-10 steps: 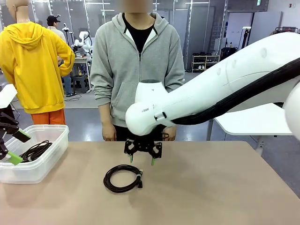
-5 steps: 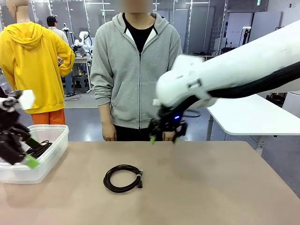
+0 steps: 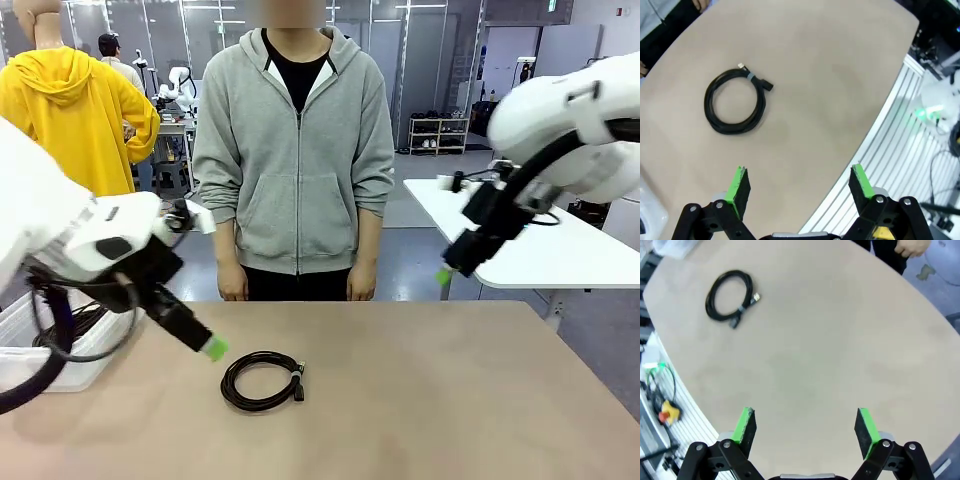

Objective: Organize and store the cables.
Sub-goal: Place the USB Extension Cable into the Organizing box.

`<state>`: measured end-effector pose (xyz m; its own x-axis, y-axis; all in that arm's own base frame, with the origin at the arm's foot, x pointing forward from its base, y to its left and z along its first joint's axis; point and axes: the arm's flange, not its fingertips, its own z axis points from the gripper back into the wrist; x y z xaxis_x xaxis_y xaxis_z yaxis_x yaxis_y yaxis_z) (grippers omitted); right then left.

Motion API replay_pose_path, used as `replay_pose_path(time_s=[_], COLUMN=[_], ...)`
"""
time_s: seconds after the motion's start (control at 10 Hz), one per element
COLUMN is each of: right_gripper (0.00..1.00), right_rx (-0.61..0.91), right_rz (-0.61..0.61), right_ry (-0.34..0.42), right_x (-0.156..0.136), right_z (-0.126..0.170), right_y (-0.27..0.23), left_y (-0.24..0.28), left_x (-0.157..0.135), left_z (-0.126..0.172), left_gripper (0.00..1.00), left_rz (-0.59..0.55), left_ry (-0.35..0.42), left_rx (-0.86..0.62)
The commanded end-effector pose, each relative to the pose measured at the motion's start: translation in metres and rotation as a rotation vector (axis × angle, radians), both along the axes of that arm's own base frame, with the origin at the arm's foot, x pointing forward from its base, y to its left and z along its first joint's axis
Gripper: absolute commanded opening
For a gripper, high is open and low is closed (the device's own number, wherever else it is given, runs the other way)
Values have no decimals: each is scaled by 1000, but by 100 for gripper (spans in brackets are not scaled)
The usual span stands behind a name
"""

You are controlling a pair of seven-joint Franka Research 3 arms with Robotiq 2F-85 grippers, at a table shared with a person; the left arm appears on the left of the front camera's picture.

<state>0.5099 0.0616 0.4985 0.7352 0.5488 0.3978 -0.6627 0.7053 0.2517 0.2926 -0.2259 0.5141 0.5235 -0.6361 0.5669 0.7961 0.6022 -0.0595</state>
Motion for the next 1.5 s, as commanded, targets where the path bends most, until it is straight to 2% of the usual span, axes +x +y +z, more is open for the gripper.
replay_pose_path(time_s=[0.0, 0.1, 0.2, 0.3, 0.4, 0.7, 0.8, 0.9, 1.0, 1.4], right_gripper=[100, 100, 100, 100, 100, 100, 100, 100, 100, 100], right_rx=[49, 28, 39, -22, 23, 23, 15, -64, -84, -121], right_rz=[98, 81, 56, 46, 67, 67, 64, 109, 168, 258], right_ry=[-39, -48, -97, -96, -52, -52, -64, -159, -205, -307], right_x=[-26, -40, -53, -52, -37, -37, -44, -60, -77, -125], right_z=[-7, -9, -9, -14, -8, -8, -11, 3, 9, 6], right_y=[-50, -71, -77, -58, -79, -79, -80, -94, -108, -138], left_y=[-28, -39, -46, -42, -35, -35, -37, -47, -59, -99], left_x=[20, 29, 36, 41, 23, 23, 31, 39, 51, 106], left_z=[-6, -11, -14, -17, -15, -15, -16, -25, -30, -56], left_gripper=[100, 100, 100, 100, 100, 100, 100, 100, 100, 100], left_rz=[91, 107, 113, 61, 85, 85, 74, 92, 116, 259], left_ry=[-10, 3, 14, -7, 11, 11, 12, 76, 123, 286], left_rx=[31, 49, 55, 59, 36, 36, 44, 42, 33, 80])
